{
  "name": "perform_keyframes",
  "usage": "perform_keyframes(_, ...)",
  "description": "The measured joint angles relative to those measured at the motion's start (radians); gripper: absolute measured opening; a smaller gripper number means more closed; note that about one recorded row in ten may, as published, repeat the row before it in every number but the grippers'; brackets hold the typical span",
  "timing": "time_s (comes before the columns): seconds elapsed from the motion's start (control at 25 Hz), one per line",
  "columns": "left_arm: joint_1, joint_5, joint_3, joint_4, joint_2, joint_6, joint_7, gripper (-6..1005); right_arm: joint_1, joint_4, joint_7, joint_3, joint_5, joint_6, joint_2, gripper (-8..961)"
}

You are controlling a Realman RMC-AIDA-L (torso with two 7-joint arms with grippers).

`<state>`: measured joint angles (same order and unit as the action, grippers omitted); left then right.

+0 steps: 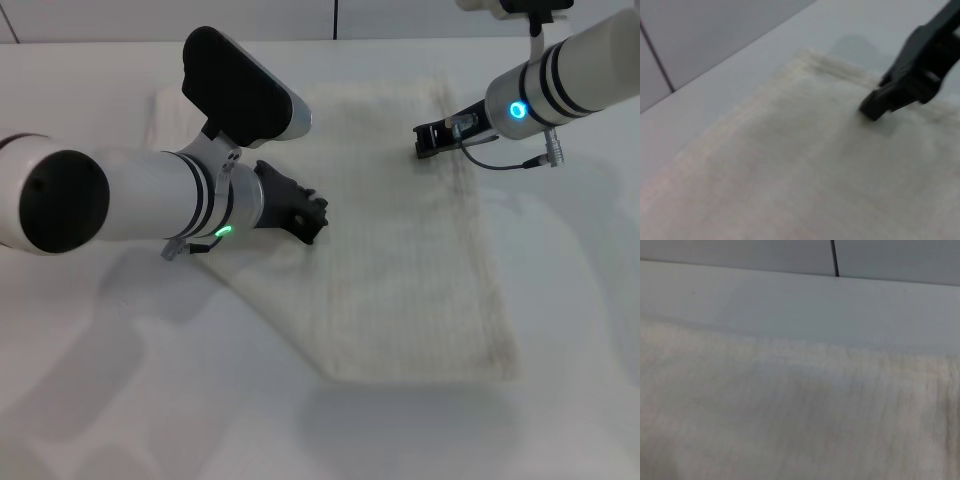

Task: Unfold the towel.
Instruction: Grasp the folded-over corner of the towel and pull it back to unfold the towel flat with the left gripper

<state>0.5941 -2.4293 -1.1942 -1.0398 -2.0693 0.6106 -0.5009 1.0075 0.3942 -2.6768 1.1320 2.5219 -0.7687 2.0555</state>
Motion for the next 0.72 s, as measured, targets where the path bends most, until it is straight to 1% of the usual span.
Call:
perform_keyframes(0.12,-0.039,-0.033,-0.024,-0.108,0.001,0.086,0.013,159,-0.001,0.0,0.0,0.0,0.0,0.0,0.0,52)
perform_keyframes(0.16,-0.061,-0.074,-0.036,-0.17,0.001,0.131,0.041,137,-0.001,0.0,0.0,0.0,0.0,0.0,0.0,53)
perform_keyframes(0.2,-0.061,-0.074,-0.036,-0.17,0.001,0.131,0.041,114,-0.001,0.0,0.0,0.0,0.0,0.0,0.0,54)
perform_keyframes(0.24,-0.074,-0.103,-0.038,-0.204,0.001,0.155,0.062,92,-0.001,0.0,0.0,0.0,0.0,-0.001,0.0,55)
perform_keyframes(0.28,-0.111,-0.208,-0.04,-0.318,0.001,0.24,0.15,86,-0.001,0.001,0.0,0.0,0.0,-0.004,0.0,55)
perform_keyframes(0.32,-0.132,-0.272,-0.039,-0.383,0.002,0.297,0.207,80,-0.001,0.002,0.0,0.0,0.0,-0.007,0.0,56)
perform_keyframes(0.4,-0.151,-0.334,-0.038,-0.454,0.002,0.363,0.256,68,-0.001,0.002,0.0,0.0,0.0,-0.008,0.0,58)
perform_keyframes(0.44,-0.155,-0.349,-0.038,-0.469,0.002,0.384,0.269,68,-0.001,0.002,0.0,0.0,0.0,-0.009,0.0,58)
perform_keyframes(0.52,-0.168,-0.403,-0.036,-0.532,0.002,0.478,0.324,69,-0.001,0.004,0.0,0.0,0.0,-0.011,0.0,60)
perform_keyframes(0.56,-0.168,-0.403,-0.036,-0.532,0.002,0.478,0.324,69,-0.001,0.004,0.0,0.0,0.0,-0.011,0.0,61)
perform_keyframes(0.72,-0.172,-0.454,-0.035,-0.562,0.002,0.598,0.4,68,-0.001,0.005,0.0,0.0,0.0,-0.014,0.0,64)
